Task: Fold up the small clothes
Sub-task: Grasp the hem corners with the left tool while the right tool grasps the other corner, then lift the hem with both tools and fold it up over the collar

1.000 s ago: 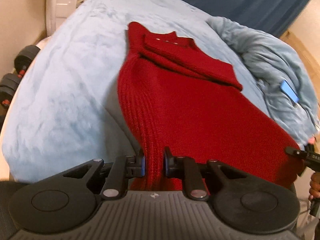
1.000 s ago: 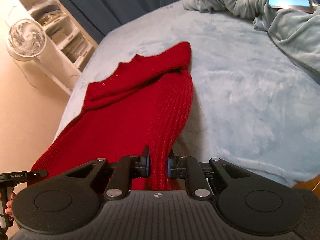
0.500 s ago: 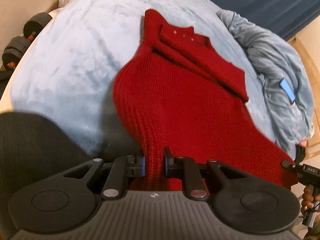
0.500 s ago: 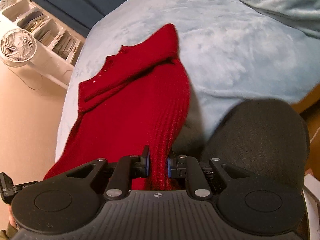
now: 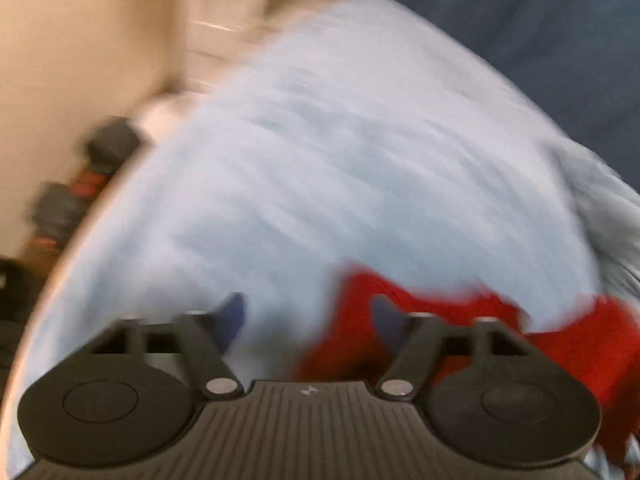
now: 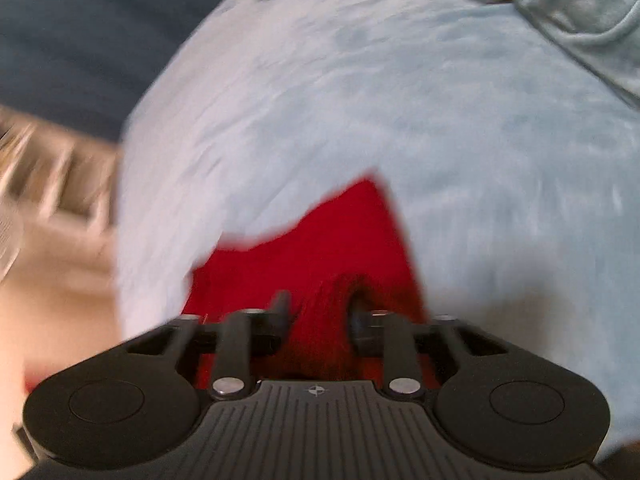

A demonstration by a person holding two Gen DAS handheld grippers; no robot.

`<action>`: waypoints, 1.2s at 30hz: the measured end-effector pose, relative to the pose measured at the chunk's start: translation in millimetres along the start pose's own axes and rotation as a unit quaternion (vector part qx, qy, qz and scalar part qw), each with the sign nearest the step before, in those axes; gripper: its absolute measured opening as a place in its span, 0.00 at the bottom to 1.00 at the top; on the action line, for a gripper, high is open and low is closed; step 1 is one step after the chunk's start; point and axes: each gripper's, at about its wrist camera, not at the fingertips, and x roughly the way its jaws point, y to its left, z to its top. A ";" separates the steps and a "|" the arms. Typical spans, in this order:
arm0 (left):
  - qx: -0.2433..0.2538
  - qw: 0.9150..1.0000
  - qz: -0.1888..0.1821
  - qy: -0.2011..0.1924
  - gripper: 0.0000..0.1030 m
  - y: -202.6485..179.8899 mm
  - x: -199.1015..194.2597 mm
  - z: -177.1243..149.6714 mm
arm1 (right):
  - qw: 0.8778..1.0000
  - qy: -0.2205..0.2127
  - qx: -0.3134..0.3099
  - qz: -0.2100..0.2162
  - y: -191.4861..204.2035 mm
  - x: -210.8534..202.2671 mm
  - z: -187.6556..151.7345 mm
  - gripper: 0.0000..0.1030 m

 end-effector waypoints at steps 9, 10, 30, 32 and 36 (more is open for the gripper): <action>0.047 0.997 -0.048 0.028 0.83 0.4 50.9 -29.2 | 0.995 -0.089 -0.023 -0.028 -32.2 43.6 -20.0 0.66; 0.054 0.997 -0.053 0.030 0.83 -2.8 54.2 -33.9 | 0.994 -0.094 -0.031 -0.036 -32.0 48.9 -21.4 0.66; 0.075 0.997 -0.033 0.005 0.13 -9.8 63.7 -21.4 | 0.981 -0.173 -0.084 -0.008 -11.6 37.7 -7.6 0.11; 0.095 0.995 -0.011 0.010 0.15 -14.5 84.6 -27.2 | 0.984 -0.146 -0.091 -0.055 -19.1 68.0 -5.7 0.12; 0.104 0.994 0.026 -0.016 0.52 -13.8 93.9 -30.3 | 0.982 -0.143 -0.090 -0.089 -31.0 100.1 -9.7 0.34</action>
